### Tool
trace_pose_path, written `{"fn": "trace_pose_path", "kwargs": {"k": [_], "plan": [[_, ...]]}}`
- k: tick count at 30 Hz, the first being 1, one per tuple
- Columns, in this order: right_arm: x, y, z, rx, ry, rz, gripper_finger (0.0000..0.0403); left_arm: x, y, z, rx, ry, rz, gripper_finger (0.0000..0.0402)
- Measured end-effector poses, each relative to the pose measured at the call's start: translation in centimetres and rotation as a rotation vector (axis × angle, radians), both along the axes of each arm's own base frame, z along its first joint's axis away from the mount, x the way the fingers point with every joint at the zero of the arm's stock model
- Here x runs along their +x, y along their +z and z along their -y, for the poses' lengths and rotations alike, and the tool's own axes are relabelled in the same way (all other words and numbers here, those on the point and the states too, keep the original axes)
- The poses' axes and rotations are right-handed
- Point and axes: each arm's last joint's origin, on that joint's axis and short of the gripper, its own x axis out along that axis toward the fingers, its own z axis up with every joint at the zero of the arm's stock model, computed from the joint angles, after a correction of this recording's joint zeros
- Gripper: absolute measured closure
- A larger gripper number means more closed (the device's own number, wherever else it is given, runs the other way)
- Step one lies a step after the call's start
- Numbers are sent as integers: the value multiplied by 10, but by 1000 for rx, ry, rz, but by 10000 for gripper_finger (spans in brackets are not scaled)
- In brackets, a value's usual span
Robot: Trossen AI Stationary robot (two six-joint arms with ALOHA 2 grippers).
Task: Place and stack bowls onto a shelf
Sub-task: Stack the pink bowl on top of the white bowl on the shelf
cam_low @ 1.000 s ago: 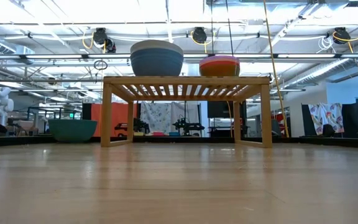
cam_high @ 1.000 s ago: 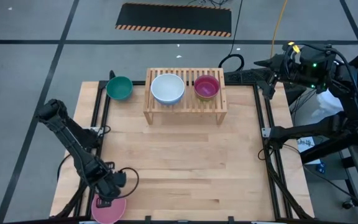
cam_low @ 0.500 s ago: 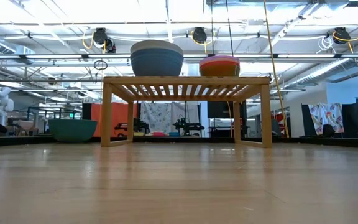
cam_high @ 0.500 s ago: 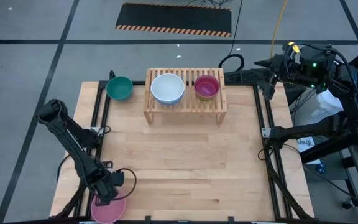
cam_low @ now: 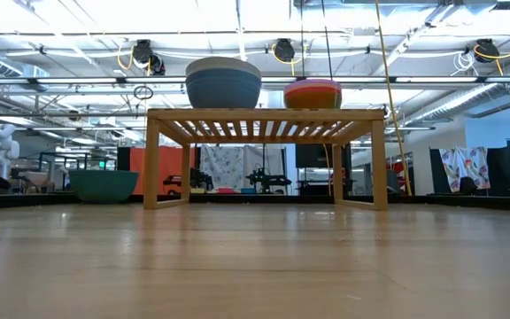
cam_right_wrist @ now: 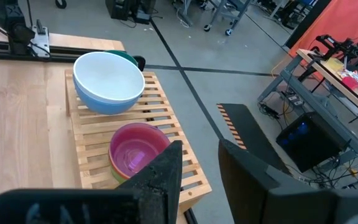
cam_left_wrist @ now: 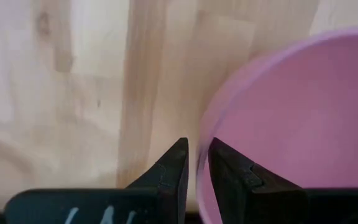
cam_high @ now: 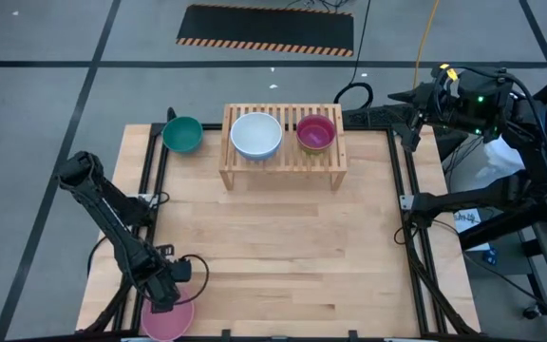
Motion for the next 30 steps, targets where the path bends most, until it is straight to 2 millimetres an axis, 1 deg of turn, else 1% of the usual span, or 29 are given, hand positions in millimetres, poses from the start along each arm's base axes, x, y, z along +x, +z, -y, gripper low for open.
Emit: {"fn": "trace_pose_path", "kwargs": {"k": [5, 9, 11, 14, 19, 21, 23, 26, 30], "plan": [[0, 0, 0, 0, 0, 0, 303, 3, -16, 3, -83, 51, 65, 334], [0, 0, 0, 0, 0, 0, 303, 3, -25, 1, -104, 115, 51, 337], [0, 0, 0, 0, 0, 0, 303, 3, -28, -2, -94, 156, 31, 351], [0, 0, 0, 0, 0, -1, 303, 6, -28, -5, -109, 202, 10, 388], [0, 0, 0, 0, 0, 0, 303, 14, -27, -10, -127, 316, -20, 395], [0, 0, 0, 0, 0, -1, 303, 21, -21, -11, -139, 368, -12, 396], [0, 0, 0, 0, 0, -1, 303, 31, -8, -9, -181, 363, 28, 397], [0, 0, 0, 0, 0, -1, 303, 44, 17, -8, -196, 322, 73, 397], [0, 0, 0, 0, 0, -1, 303, 54, 55, -15, -149, 318, 66, 397]]}}
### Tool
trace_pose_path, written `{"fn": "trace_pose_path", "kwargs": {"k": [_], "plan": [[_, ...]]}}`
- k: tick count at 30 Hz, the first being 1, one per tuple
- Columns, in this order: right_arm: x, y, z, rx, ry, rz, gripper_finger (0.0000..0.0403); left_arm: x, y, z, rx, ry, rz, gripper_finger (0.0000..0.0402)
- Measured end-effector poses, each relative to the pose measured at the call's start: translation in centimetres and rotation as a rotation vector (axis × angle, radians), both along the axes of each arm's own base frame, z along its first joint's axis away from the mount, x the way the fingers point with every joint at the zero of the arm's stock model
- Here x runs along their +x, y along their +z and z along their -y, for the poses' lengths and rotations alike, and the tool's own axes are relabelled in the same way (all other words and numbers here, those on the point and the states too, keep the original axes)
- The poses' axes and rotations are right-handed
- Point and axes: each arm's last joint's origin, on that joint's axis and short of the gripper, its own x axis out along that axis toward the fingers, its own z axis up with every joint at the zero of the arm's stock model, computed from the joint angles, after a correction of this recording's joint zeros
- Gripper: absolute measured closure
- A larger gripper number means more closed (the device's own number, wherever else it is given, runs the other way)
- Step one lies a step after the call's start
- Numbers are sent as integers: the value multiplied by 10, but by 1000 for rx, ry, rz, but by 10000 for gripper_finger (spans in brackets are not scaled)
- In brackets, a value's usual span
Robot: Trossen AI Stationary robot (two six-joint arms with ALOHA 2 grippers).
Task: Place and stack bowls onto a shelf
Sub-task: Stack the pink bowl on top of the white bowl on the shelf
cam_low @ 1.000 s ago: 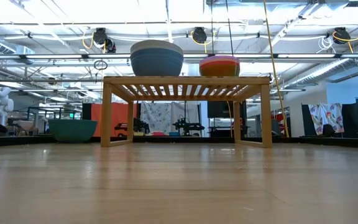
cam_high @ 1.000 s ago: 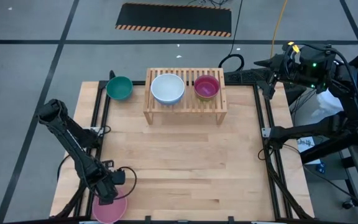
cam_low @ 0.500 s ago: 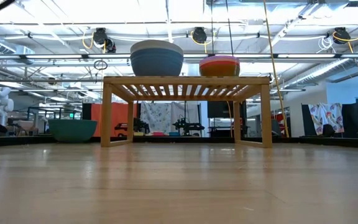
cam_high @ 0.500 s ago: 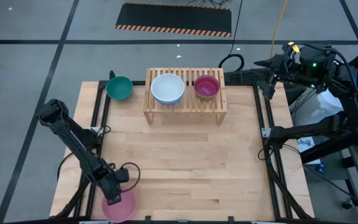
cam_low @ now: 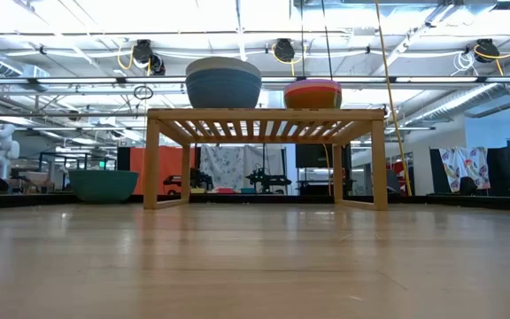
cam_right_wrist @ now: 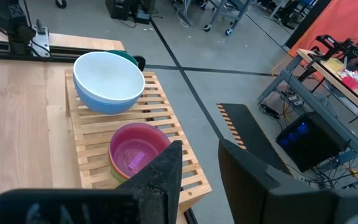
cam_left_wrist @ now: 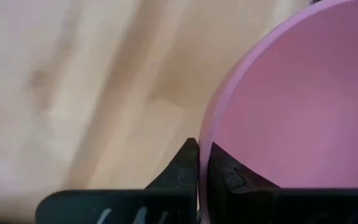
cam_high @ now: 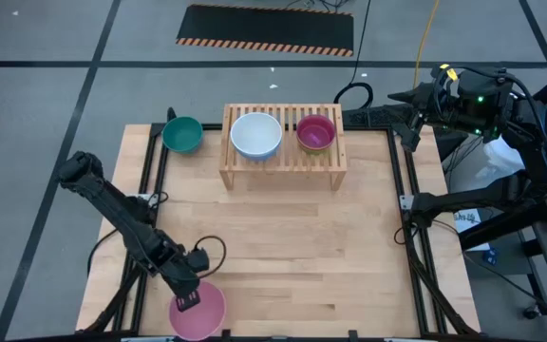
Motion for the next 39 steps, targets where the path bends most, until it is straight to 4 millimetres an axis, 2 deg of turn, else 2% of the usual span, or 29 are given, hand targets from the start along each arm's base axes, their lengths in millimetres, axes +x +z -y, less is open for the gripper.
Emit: {"fn": "trace_pose_path", "kwargs": {"k": [8, 12, 17, 24, 29, 32, 36, 39], "plan": [[0, 0, 0, 0, -1, -1, 303, 2, 94, -47, 127, 235, -114, 397], [0, -1, 0, 4, -1, -10, 303, 5, 139, -78, 157, 420, 0, 397], [0, -1, 0, 4, -1, -9, 303, 12, 178, -115, 202, 533, 204, 397], [-1, -2, 0, 9, -1, -23, 303, 24, 195, -170, 304, 573, 272, 397], [-1, -2, 0, 13, -3, -22, 303, 25, 207, -212, 385, 527, 326, 397], [-1, -2, 0, 30, -12, -10, 303, 19, 215, -237, 415, 520, 350, 397], [-1, -2, 0, 38, -17, -4, 303, 18, 219, -270, 463, 498, 354, 397], [-1, -2, 0, 44, -20, 0, 303, 25, 218, -294, 491, 456, 360, 397]]}}
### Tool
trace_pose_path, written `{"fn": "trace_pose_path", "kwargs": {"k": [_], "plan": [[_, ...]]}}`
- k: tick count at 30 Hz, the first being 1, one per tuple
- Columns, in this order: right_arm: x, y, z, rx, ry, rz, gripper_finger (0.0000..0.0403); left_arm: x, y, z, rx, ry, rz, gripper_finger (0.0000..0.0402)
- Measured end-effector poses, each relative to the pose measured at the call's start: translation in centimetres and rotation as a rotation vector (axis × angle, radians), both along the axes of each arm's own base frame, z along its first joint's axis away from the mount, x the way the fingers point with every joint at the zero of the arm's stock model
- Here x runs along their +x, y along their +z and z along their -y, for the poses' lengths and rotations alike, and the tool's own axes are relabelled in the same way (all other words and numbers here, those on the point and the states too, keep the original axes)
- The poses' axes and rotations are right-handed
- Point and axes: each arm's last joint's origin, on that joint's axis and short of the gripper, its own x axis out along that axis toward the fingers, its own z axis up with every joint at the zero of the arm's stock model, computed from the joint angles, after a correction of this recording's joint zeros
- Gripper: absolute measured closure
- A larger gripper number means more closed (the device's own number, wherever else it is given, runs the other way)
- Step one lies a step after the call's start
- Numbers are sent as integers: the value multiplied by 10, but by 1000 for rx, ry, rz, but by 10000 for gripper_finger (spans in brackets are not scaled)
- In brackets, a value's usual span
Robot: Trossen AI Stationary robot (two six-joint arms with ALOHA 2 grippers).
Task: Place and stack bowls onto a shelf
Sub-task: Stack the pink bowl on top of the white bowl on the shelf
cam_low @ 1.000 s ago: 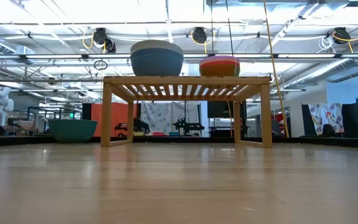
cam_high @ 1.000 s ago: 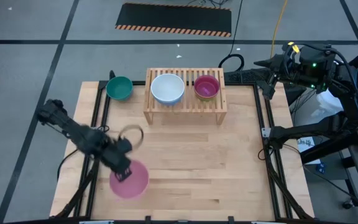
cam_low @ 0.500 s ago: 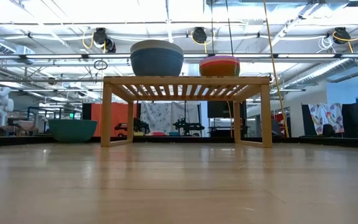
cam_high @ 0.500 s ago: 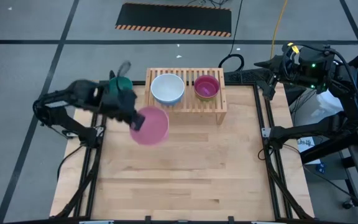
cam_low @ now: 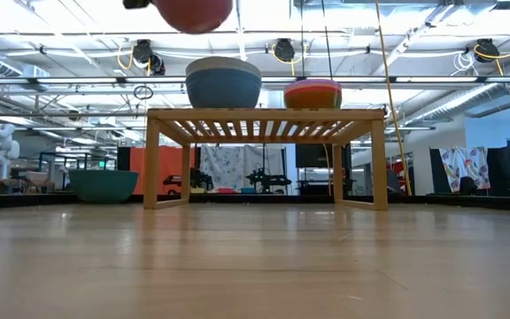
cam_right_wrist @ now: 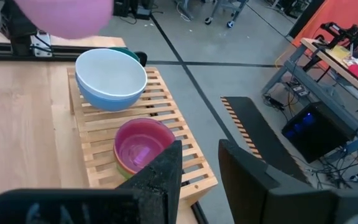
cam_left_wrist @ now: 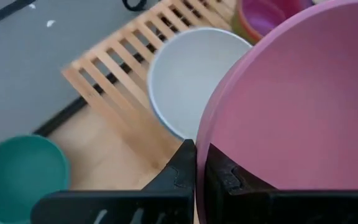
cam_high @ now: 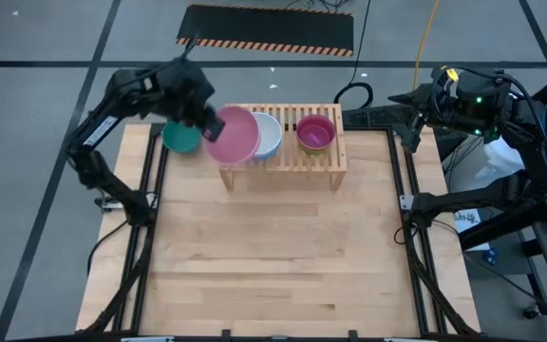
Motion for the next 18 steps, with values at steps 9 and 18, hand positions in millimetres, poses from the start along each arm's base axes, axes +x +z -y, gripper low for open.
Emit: {"fn": "trace_pose_path", "kwargs": {"k": [9, 18], "plan": [[0, 0, 0, 24, -14, 17, 303, 17, -9, -68, 33, -55, -27, 397], [1, 0, 0, 22, -16, 20, 303, 34, -38, -110, -47, -124, -51, 397]]}}
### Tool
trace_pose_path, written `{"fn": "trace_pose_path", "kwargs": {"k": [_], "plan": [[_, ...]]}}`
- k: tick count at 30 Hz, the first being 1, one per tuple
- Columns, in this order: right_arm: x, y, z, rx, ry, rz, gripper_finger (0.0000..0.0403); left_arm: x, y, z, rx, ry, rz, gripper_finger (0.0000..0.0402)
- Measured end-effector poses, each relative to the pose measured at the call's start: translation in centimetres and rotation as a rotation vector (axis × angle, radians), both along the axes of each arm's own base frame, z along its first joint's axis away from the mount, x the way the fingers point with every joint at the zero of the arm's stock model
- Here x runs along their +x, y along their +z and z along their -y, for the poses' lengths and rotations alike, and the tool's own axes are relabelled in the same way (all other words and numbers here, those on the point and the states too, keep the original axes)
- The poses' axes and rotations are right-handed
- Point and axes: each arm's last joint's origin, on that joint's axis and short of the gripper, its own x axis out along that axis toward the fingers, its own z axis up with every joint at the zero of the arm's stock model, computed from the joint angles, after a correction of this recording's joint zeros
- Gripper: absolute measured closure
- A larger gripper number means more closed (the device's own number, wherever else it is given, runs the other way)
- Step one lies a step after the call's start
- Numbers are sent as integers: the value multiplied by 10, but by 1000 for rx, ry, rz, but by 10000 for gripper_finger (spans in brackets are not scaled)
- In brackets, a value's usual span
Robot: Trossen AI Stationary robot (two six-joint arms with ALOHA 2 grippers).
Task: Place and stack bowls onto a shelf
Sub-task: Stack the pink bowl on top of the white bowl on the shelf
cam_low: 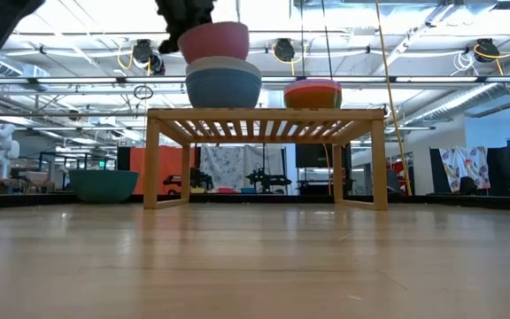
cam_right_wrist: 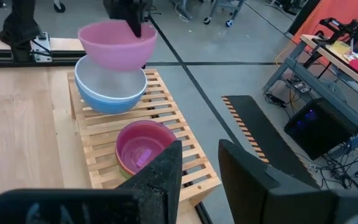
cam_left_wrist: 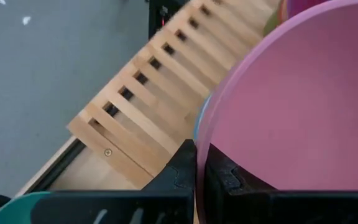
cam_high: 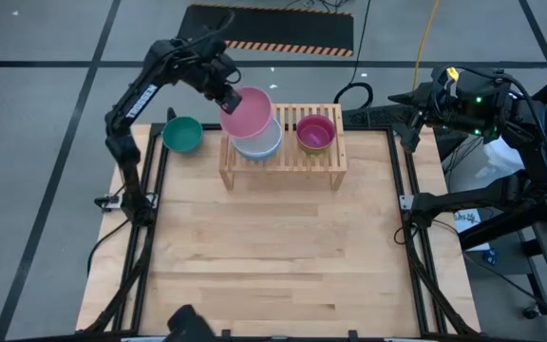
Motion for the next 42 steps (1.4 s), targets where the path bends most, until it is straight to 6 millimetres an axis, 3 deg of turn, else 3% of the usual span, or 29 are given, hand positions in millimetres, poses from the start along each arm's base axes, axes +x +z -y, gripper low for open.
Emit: {"fn": "trace_pose_path", "kwargs": {"k": [5, 17, 24, 32, 42], "plan": [[0, 0, 0, 0, -1, 0, 303, 8, -20, -9, -46, -55, -103, 397], [0, 0, 0, -2, 0, -2, 303, 18, -30, -13, -41, -116, -120, 397], [0, 0, 0, -3, 0, -2, 303, 33, -46, -15, -76, -149, -147, 397], [0, 0, 0, -3, 0, -2, 303, 36, -47, -15, -57, -180, -141, 397], [0, 0, 0, -3, 0, -3, 303, 44, -45, -15, 22, -183, -129, 351]]}}
